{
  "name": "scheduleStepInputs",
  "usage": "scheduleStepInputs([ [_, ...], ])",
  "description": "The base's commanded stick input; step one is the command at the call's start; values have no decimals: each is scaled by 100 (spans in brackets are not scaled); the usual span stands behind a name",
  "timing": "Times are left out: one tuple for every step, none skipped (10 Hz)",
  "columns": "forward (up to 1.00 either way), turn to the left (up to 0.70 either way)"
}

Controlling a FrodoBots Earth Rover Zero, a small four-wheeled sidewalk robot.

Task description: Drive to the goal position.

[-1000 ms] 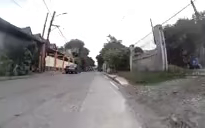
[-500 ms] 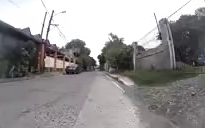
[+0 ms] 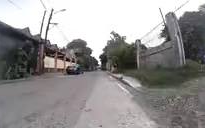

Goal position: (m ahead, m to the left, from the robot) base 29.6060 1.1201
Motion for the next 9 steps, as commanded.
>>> scheduleStepInputs([
  [100,-18],
  [100,0],
  [100,0],
  [100,0],
  [100,0],
  [100,0],
  [100,0],
  [100,-30],
  [100,-40],
])
